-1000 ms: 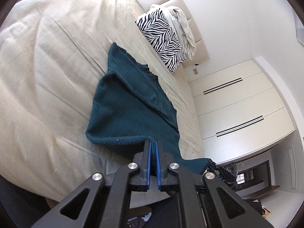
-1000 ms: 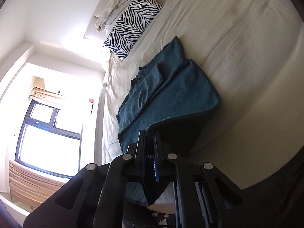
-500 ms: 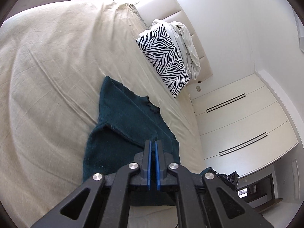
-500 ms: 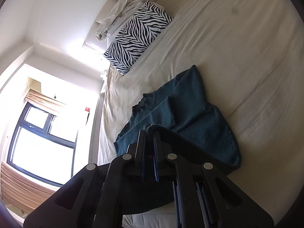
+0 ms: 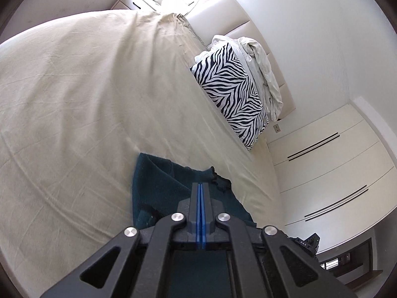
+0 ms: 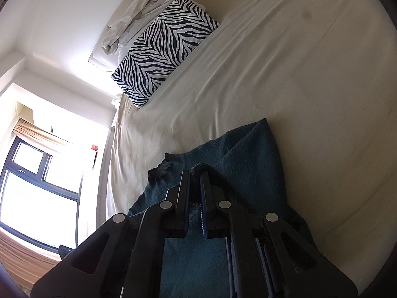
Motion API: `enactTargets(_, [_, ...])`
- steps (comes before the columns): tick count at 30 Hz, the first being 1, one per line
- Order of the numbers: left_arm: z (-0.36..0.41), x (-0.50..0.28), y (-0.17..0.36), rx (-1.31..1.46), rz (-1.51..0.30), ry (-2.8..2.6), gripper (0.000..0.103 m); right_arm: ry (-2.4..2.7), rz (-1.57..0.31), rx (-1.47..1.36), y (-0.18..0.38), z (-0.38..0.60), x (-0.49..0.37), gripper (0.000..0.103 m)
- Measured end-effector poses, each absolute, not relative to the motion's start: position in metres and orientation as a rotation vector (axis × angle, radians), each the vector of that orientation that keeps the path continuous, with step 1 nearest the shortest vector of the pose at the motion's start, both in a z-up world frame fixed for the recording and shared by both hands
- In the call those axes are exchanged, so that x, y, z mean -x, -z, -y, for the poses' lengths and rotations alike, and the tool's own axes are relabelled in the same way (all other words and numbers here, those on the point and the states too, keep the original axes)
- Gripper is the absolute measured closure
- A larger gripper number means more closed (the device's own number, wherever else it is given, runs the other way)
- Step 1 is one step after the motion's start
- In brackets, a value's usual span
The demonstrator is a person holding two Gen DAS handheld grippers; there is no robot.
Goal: Fold small clothes
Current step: 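Lay the hem over the sweater body toward the collar with both grippers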
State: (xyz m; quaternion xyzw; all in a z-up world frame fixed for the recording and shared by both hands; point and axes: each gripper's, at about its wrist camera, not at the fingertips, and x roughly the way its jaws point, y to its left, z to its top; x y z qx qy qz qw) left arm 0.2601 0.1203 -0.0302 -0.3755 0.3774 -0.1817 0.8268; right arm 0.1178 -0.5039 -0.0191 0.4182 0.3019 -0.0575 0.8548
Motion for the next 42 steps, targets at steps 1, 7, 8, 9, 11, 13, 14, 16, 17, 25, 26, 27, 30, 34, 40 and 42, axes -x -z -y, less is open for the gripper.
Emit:
enactTargets(1, [-0.119, -0.262, 0.030, 0.764, -0.793, 0.370, 0.103, 0.126, -0.637, -0.878, 0.025, 0.505, -0.125, 0.097])
enactTargets(7, [-0.086, -0.246, 0.044, 0.444, -0.865, 0.340, 0.068, 0.109, -0.698, -0.838, 0.048, 0.502, -0.142, 0.096])
enactTargets(8, [-0.080, -0.240, 0.049, 0.397, -0.882, 0.338, 0.048, 0.106, -0.709, -0.825, 0.052, 0.500, -0.141, 0.096])
enactTargets(9, [-0.074, -0.236, 0.053, 0.354, -0.897, 0.327, 0.040, 0.104, -0.719, -0.819, 0.057, 0.498, -0.139, 0.096])
enactTargets(11, [-0.067, -0.232, 0.060, 0.301, -0.918, 0.312, 0.040, 0.103, -0.729, -0.826, 0.064, 0.498, -0.134, 0.096])
enactTargets(13, [-0.064, -0.233, 0.064, 0.292, -0.925, 0.304, 0.040, 0.101, -0.722, -0.845, 0.069, 0.501, -0.128, 0.096])
enactTargets(14, [-0.061, -0.235, 0.064, 0.283, -0.919, 0.308, 0.040, 0.101, -0.719, -0.852, 0.070, 0.502, -0.126, 0.096])
enactTargets(16, [-0.055, -0.242, 0.069, 0.238, -0.939, 0.303, 0.045, 0.100, -0.719, -0.858, 0.072, 0.503, -0.122, 0.096])
enactTargets(17, [-0.052, -0.248, 0.076, 0.225, -0.970, 0.295, 0.054, 0.100, -0.720, -0.855, 0.072, 0.503, -0.122, 0.096])
enactTargets(25, [-0.058, -0.249, 0.100, 0.222, -1.038, 0.272, 0.086, 0.094, -0.723, -0.848, 0.075, 0.504, -0.113, 0.096])
enactTargets(26, [-0.057, -0.248, 0.098, 0.210, -1.028, 0.270, 0.090, 0.095, -0.724, -0.853, 0.076, 0.505, -0.113, 0.096])
enactTargets(27, [-0.056, -0.246, 0.094, 0.204, -1.020, 0.269, 0.091, 0.096, -0.722, -0.856, 0.076, 0.505, -0.112, 0.096])
enactTargets(30, [-0.053, -0.237, 0.077, 0.172, -0.971, 0.263, 0.093, 0.095, -0.711, -0.853, 0.071, 0.503, -0.106, 0.096])
enactTargets(34, [-0.050, -0.224, 0.051, 0.111, -0.887, 0.240, 0.097, 0.089, -0.685, -0.819, 0.056, 0.497, -0.098, 0.096])
enactTargets(40, [-0.053, -0.214, 0.030, 0.109, -0.830, 0.246, 0.097, 0.069, -0.636, -0.800, 0.027, 0.491, -0.084, 0.096])
enactTargets(42, [-0.057, -0.213, 0.028, 0.140, -0.815, 0.254, 0.097, 0.064, -0.620, -0.789, 0.019, 0.488, -0.080, 0.096])
